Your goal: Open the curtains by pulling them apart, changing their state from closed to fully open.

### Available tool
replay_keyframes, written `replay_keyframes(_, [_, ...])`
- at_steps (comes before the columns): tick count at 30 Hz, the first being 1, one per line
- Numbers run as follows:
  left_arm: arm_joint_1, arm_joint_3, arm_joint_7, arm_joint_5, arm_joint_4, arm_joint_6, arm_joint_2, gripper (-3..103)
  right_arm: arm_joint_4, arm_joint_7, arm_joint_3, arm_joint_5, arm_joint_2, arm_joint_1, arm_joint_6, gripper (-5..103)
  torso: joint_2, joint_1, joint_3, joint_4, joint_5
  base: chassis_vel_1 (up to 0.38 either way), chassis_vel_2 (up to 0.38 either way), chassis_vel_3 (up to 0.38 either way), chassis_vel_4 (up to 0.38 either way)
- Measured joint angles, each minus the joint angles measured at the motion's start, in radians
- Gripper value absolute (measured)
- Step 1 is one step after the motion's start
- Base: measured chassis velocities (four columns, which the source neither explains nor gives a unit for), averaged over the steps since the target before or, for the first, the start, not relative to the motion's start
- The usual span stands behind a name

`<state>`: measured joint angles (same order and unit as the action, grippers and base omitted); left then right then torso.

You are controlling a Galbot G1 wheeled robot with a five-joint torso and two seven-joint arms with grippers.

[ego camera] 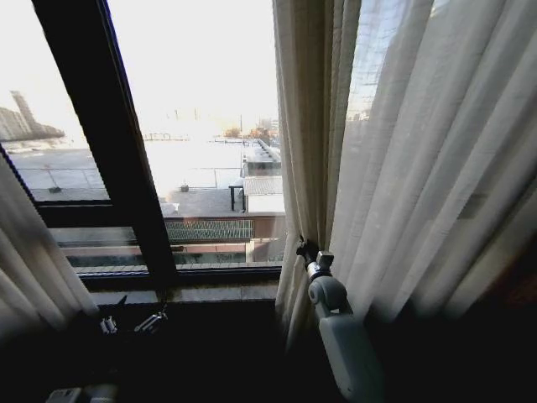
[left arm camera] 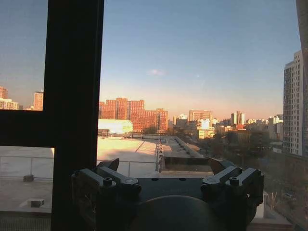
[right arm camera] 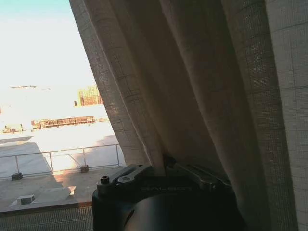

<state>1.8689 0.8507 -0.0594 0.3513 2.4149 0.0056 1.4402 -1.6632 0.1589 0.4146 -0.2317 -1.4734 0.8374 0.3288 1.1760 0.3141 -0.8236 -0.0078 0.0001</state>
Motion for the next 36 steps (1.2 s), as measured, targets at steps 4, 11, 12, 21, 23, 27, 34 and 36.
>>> replay_keyframes(4, [-0.003, -0.001, 0.000, 0.001, -0.002, 0.000, -0.002, 100, 0.000, 0.000, 0.009, 0.000, 0.002, 0.000, 0.000, 0, 0.000, 0.000, 0.000, 0.0000, 0.0001, -0.368, -0.355, 0.360, 0.359])
replay_keyframes(11, [-0.012, 0.002, 0.000, 0.015, -0.003, 0.002, -0.006, 100, -0.003, 0.000, 0.017, 0.001, 0.003, 0.001, 0.000, 0, 0.000, 0.000, 0.000, 0.0001, 0.0002, -0.360, -0.346, 0.361, 0.352])
replay_keyframes(12, [-0.013, 0.001, 0.000, 0.015, -0.004, 0.002, -0.005, 100, -0.004, 0.000, 0.016, 0.002, 0.004, 0.003, 0.000, 0, 0.000, 0.000, 0.000, 0.0001, 0.0001, -0.351, -0.368, 0.362, 0.359])
replay_keyframes(21, [-0.016, -0.004, -0.001, 0.016, -0.010, 0.003, -0.003, 100, -0.002, 0.001, 0.015, 0.004, 0.003, 0.006, 0.000, 0, 0.000, 0.000, 0.000, 0.0001, -0.0003, -0.352, -0.366, 0.351, 0.353])
replay_keyframes(23, [-0.017, -0.004, -0.001, 0.016, -0.010, 0.003, -0.004, 100, -0.001, 0.001, 0.015, 0.004, 0.002, 0.005, 0.000, 0, 0.000, 0.000, 0.000, 0.0001, -0.0003, -0.371, -0.350, 0.377, 0.346])
replay_keyframes(27, [-0.018, -0.003, -0.001, 0.017, -0.011, 0.003, -0.006, 100, 0.003, 0.001, 0.018, 0.004, 0.001, 0.001, -0.001, 0, 0.000, 0.000, 0.000, 0.0002, 0.0002, -0.352, -0.338, 0.343, 0.349])
replay_keyframes(34, [-0.021, -0.002, -0.001, 0.017, -0.014, 0.003, -0.007, 100, 0.005, 0.001, 0.023, 0.004, 0.001, 0.001, -0.002, 0, 0.000, 0.000, 0.000, 0.0000, 0.0000, -0.360, -0.366, 0.346, 0.358])
replay_keyframes(36, [-0.021, -0.003, -0.001, 0.017, -0.014, 0.003, -0.006, 100, 0.004, 0.001, 0.023, 0.004, 0.001, 0.004, -0.003, 0, 0.000, 0.000, 0.000, 0.0002, 0.0003, -0.348, -0.367, 0.332, 0.357])
